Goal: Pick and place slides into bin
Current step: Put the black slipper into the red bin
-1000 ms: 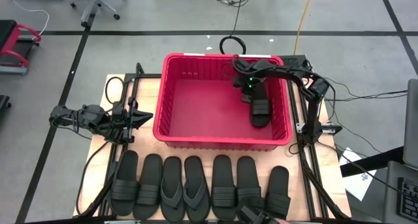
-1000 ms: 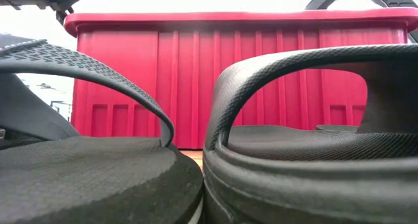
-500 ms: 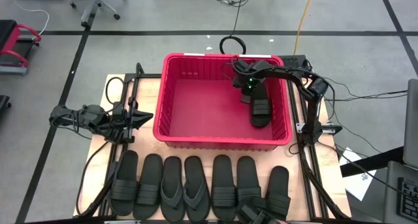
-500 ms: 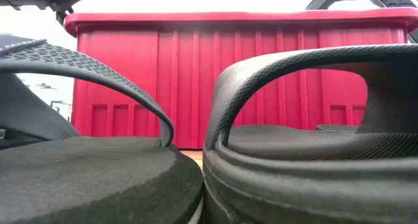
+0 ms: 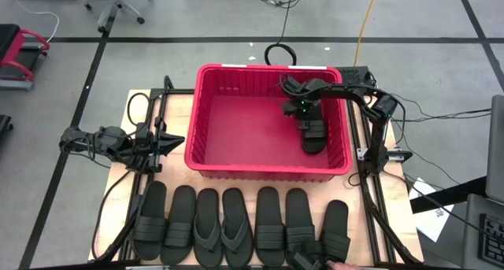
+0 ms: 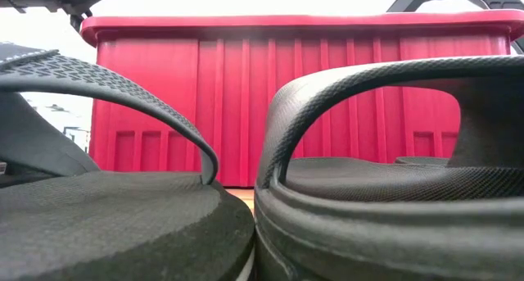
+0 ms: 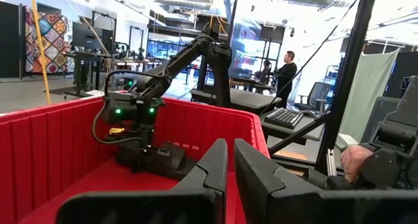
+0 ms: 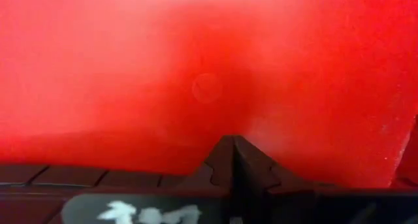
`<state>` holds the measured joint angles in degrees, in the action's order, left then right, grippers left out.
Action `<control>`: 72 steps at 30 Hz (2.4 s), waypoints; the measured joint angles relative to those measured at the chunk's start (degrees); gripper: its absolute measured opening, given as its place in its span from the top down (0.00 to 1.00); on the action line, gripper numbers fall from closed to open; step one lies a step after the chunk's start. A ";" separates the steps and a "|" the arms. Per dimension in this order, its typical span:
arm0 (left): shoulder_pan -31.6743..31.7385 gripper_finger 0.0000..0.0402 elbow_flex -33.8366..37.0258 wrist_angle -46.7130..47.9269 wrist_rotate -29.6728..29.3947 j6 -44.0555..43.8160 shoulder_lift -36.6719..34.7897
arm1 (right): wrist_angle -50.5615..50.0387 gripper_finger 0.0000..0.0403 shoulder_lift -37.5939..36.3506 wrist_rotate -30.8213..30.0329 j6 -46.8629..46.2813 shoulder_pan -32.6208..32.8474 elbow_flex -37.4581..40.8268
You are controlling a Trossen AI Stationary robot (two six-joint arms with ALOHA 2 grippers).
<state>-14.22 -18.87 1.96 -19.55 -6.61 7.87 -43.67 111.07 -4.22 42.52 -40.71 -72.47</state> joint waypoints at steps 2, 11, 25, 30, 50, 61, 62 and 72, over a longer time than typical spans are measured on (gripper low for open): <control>-0.02 0.94 0.00 0.00 0.00 0.00 -0.01 | 0.22 1.00 -0.09 -0.07 -0.01 0.00 0.02; -0.02 0.94 0.00 0.00 0.02 0.00 -0.01 | -1.38 1.00 0.03 -0.25 -3.73 0.00 -0.13; -0.02 0.94 0.00 0.02 0.02 0.02 0.00 | -0.04 1.00 -2.15 -1.03 -6.21 1.14 0.17; -0.02 0.94 0.00 0.00 0.04 -0.01 -0.01 | 5.65 1.00 -8.81 -1.25 -4.09 3.56 0.14; -0.02 0.94 0.00 -0.02 0.04 0.28 -0.01 | 6.16 1.00 -45.96 23.19 -17.92 16.89 -0.05; 0.00 0.94 0.00 0.04 0.02 2.27 -0.01 | -10.94 1.00 -51.58 21.71 -33.98 44.79 -8.80; -0.02 0.94 0.00 0.04 0.02 2.68 0.00 | -10.09 1.00 -51.40 19.58 -36.09 48.23 -9.64; -0.01 0.94 0.00 2.66 0.00 5.40 -0.01 | -5.15 1.00 -45.69 13.58 -69.23 72.80 -11.69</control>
<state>-14.23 -18.87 4.62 -19.55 -1.21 7.86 -48.82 65.38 9.35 -26.71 32.09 -84.16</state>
